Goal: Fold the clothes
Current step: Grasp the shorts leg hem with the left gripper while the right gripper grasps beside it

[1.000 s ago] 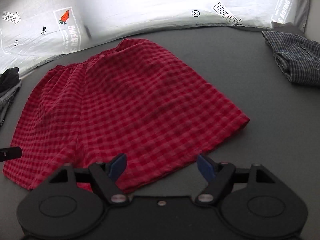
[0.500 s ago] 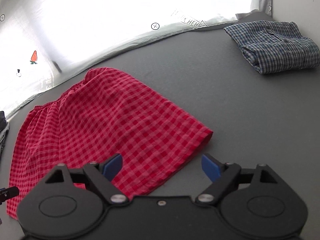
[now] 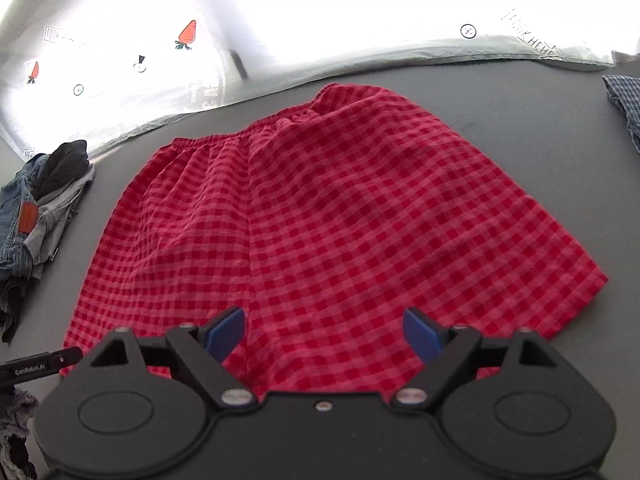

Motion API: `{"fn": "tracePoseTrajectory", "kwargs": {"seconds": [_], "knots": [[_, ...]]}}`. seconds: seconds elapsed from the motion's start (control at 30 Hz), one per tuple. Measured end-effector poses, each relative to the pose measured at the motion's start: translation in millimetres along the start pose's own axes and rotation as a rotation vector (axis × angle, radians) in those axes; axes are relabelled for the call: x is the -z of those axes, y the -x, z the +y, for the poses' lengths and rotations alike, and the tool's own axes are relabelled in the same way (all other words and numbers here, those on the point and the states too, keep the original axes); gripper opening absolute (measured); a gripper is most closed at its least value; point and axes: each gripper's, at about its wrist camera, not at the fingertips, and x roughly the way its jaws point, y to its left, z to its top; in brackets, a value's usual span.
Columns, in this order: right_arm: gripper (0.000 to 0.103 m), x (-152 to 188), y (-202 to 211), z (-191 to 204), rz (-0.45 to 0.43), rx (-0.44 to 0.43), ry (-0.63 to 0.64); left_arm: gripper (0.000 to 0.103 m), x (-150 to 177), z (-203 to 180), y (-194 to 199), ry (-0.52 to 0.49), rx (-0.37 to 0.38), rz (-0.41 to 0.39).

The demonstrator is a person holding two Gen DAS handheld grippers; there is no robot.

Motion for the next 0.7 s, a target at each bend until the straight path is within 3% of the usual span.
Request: {"fn": "tracePoseTrajectory", "kwargs": {"seconds": [0.03, 0.07, 0.1, 0.27, 0.53, 0.7], "knots": [[0.087, 3.3, 0.1, 7.6, 0.005, -0.012, 0.02, 0.041, 1.5, -1.1, -0.2, 0.004, 0.008, -0.005], [0.087, 6.3, 1.4, 15.4, 0.007, -0.02, 0.057, 0.009, 3.0, -2.3, -0.5, 0.007, 0.015, -0.009], [0.087, 9.2, 2.9, 23.2, 0.009, -0.028, 0.094, 0.002, 3.8, -3.5, -0.3, 0.009, 0.025, -0.013], [0.086, 15.4, 15.9, 54.3, -0.041, -0.013, 0.265, 0.002, -7.5, -8.1, 18.6, 0.036, 0.162, -0.041], [0.085, 20.4, 25.5, 107.2, -0.069, -0.163, 0.485, 0.002, -34.3, -22.7, 59.9, 0.054, 0.399, -0.103], [0.083, 28.8, 24.5, 151.6, -0.1, -0.29, 0.677, 0.002, -46.8, -28.8, 71.6, 0.062, 0.493, -0.1]]}}
